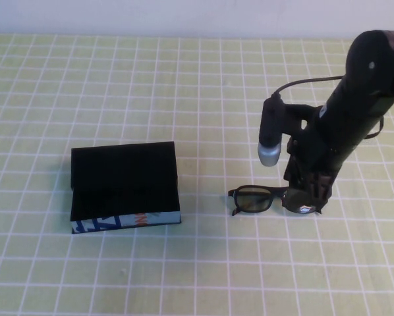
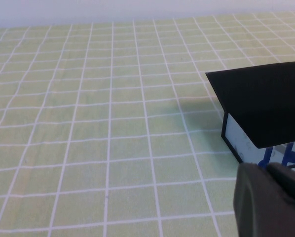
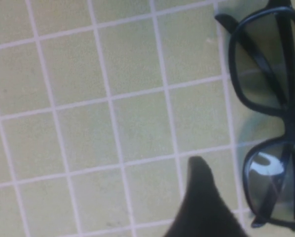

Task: Return glasses to glasses case
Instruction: Pick up the glasses from the table

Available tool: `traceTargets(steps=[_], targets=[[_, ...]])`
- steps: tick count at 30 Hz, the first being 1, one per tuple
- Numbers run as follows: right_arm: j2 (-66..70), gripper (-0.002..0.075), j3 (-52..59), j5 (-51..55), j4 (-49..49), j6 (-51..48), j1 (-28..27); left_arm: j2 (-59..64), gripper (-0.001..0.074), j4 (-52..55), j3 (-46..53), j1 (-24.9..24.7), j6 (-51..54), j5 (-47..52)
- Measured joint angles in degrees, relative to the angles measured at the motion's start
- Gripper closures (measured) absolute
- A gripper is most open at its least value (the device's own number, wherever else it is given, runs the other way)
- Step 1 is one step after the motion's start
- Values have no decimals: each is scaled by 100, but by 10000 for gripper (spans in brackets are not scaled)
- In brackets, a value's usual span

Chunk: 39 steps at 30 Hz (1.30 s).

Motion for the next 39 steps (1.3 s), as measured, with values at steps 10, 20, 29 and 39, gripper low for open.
traceTargets(steps=[10,20,29,39], targets=[[777,330,-620,10,-253,-563,182,0,738,0,0,0,0,0],[1154,330,-689,-53,-499,-585,182,0,738,-6,0,0,0,0],[1262,330,-693,-251,-519,-605,182,0,738,-6,0,0,0,0],[1310,343,-943,-216,-558,-605,182,0,738,-6,0,0,0,0]])
